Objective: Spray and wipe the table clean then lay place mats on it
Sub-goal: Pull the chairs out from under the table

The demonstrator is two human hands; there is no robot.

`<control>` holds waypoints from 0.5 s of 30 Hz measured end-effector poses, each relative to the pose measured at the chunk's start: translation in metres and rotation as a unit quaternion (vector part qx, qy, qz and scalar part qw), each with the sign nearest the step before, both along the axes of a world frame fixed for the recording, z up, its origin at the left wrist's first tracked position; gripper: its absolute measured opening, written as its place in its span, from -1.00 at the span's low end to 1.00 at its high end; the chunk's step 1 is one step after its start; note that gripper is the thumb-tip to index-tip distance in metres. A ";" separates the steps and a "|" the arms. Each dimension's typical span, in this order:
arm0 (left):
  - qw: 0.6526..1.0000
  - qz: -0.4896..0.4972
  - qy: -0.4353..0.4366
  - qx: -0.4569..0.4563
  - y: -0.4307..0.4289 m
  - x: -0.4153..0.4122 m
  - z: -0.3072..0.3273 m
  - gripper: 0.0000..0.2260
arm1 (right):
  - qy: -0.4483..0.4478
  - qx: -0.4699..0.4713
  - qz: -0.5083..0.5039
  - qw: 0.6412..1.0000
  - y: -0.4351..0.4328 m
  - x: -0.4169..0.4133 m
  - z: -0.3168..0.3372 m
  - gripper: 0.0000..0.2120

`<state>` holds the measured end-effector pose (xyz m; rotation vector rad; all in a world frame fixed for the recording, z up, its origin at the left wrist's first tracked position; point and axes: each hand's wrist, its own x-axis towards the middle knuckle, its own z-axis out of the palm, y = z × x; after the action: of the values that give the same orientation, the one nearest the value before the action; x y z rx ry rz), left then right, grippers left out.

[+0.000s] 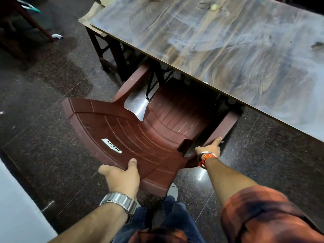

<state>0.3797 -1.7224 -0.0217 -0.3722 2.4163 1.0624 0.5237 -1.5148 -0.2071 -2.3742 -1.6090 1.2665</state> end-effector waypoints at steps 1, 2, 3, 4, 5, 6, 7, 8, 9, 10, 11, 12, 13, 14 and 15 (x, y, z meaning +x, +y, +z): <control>1.000 -0.010 -0.008 0.006 0.003 0.005 0.000 -0.49 | -0.020 0.008 0.022 1.000 0.008 0.004 0.004 0.09; 1.000 -0.017 -0.015 0.010 0.005 0.008 -0.002 -0.51 | -0.025 0.015 0.036 0.999 0.018 0.009 0.000 0.12; 0.999 -0.023 -0.022 0.015 0.008 0.011 -0.003 -0.52 | -0.027 0.008 0.051 0.998 0.027 0.013 0.001 0.14; 0.999 -0.029 -0.029 0.019 0.011 0.013 -0.004 -0.52 | -0.018 0.005 0.062 0.998 0.035 0.016 0.001 0.14; 0.998 -0.039 -0.035 0.022 0.015 0.014 -0.004 -0.52 | -0.012 0.000 0.072 0.997 0.043 0.018 0.002 0.14; 0.998 -0.048 -0.042 0.024 0.019 0.015 -0.005 -0.52 | -0.004 -0.003 0.080 0.997 0.050 0.019 0.004 0.13; 0.997 -0.055 -0.047 0.022 0.023 0.014 -0.006 -0.50 | 0.002 -0.008 0.086 0.996 0.055 0.019 0.008 0.11; 0.997 -0.058 -0.053 0.022 0.026 0.012 -0.008 -0.49 | 0.000 -0.003 0.093 0.996 0.060 0.018 0.011 0.09; 0.996 -0.061 -0.061 0.022 0.029 0.011 -0.007 -0.46 | -0.004 0.007 0.094 0.996 0.062 0.017 0.013 0.06; 0.995 -0.065 -0.072 0.025 0.030 0.009 -0.007 -0.43 | -0.008 0.025 0.092 0.995 0.063 0.015 0.015 0.03; 0.993 -0.072 -0.085 0.027 0.030 0.009 -0.007 -0.40 | -0.017 0.037 0.094 0.995 0.060 0.013 0.016 0.01; 0.992 -0.082 -0.095 0.021 0.029 0.008 -0.004 -0.35 | -0.028 0.036 0.095 0.994 0.054 0.010 0.017 0.00; 0.991 -0.095 -0.092 0.002 0.027 0.006 0.000 -0.27 | -0.041 0.026 0.095 0.994 0.046 0.007 0.019 0.00; 0.993 -0.097 -0.066 -0.013 0.025 0.000 0.004 -0.19 | -0.051 0.012 0.091 0.995 0.038 0.003 0.018 0.00; 0.996 -0.082 -0.028 -0.015 0.024 -0.008 0.007 -0.14 | -0.054 -0.003 0.083 0.995 0.030 -0.002 0.017 0.00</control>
<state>0.3718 -1.6980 -0.0142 -0.2050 2.3698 0.9324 0.5219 -1.4851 -0.1900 -2.3956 -1.8717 1.1859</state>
